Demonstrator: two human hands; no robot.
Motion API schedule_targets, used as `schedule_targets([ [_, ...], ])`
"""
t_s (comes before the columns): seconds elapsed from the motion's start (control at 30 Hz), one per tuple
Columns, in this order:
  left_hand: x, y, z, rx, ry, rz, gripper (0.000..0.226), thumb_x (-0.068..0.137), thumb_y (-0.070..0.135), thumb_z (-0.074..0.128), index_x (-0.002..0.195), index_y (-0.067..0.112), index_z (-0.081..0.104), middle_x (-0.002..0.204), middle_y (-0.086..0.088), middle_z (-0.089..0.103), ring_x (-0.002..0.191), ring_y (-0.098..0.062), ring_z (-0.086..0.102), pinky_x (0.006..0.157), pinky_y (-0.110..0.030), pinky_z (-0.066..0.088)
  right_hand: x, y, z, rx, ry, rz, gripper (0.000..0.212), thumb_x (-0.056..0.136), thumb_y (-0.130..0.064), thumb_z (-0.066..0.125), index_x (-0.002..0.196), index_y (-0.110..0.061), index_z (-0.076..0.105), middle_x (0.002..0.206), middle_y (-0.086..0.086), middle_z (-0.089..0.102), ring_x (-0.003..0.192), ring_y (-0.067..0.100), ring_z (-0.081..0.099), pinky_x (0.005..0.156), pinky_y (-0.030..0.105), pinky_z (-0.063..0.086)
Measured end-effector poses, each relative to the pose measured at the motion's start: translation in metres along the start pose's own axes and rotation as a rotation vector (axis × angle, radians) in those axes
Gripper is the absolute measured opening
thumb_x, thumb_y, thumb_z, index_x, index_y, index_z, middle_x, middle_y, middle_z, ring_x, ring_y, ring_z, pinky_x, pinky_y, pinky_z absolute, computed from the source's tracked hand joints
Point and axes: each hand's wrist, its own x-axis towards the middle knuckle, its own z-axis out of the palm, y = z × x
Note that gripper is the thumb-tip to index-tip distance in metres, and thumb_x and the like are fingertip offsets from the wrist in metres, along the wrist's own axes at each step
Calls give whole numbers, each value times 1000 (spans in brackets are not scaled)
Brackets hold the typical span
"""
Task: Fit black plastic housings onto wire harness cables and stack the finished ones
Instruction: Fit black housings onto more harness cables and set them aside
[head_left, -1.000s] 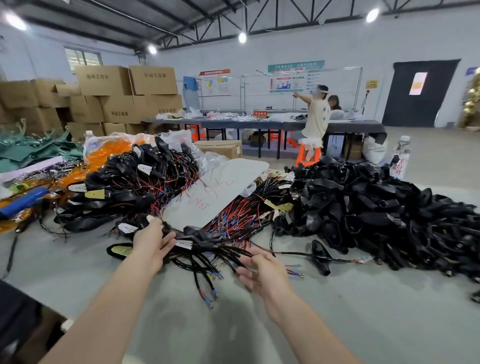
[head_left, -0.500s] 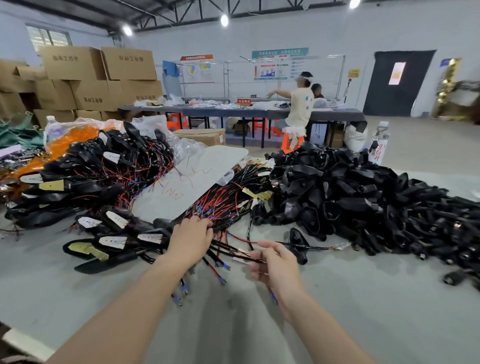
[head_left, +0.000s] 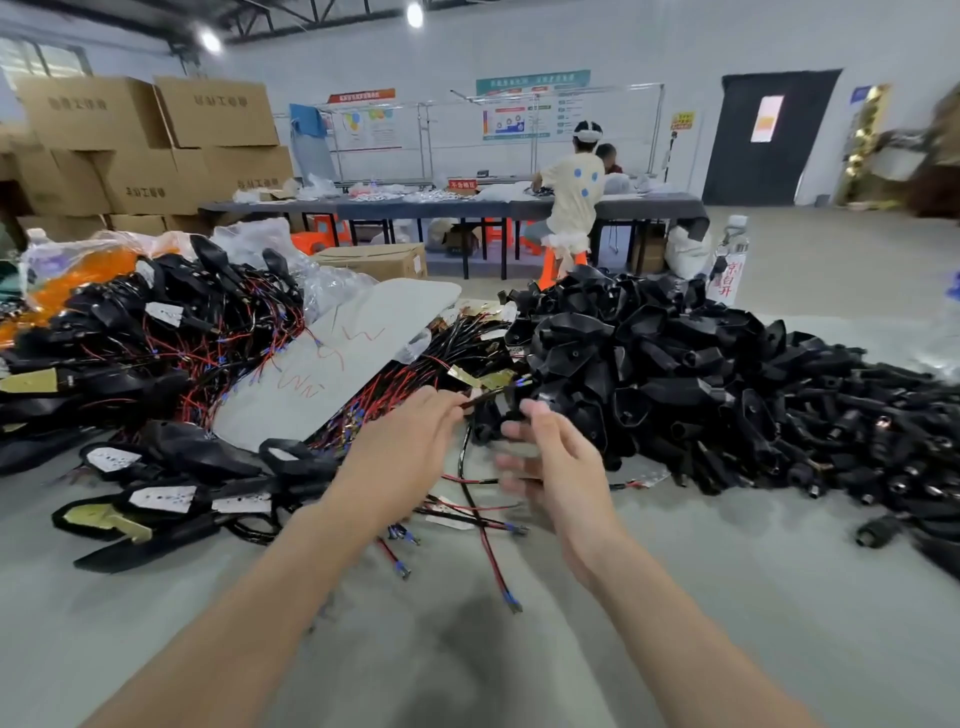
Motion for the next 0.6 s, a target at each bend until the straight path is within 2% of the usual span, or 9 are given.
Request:
schedule_targets([
  [0.1,-14,38,15,-99,14,50,29,107,28,38,126,20,58,111,4,59,101,-23,61,82,-46,49,-3,-16,-20,86,35,-104,26,101,-36,53,104,-18,72,89,-1,74,70,11,70,58,24,57],
  [0.2,-28,68,41,-200,20,67,28,107,28,38,125,24,59,107,5,61,97,-22,62,80,-44,48,-11,-21,-47,125,103,-145,24,100,-32,56,95,-20,75,87,-4,72,72,10,68,61,23,56],
  [0.3,-41,88,70,-179,69,113,26,106,28,39,117,25,63,100,7,66,87,-19,64,69,-40,48,-21,-16,-74,144,189,-151,21,100,-28,58,92,-18,74,83,-5,71,70,10,65,60,23,55],
  [0.4,-52,94,89,-111,99,157,27,101,26,45,108,18,70,92,4,71,76,-24,69,60,-39,53,-28,-16,-104,252,320,-144,20,99,-29,60,88,-18,73,77,-6,70,64,5,63,60,20,55],
  [0.5,-59,96,101,-88,98,233,19,96,18,56,103,14,72,89,2,72,77,-23,69,62,-36,55,-29,-11,-127,242,387,-109,19,100,-30,58,92,-18,71,74,-8,70,66,5,64,60,19,55],
  [0.6,-55,107,106,-224,38,212,27,100,22,50,122,17,65,97,9,69,88,-16,64,79,-36,52,-27,0,-129,195,357,-86,20,99,-33,58,92,-19,71,74,-6,72,66,7,67,58,20,55],
])
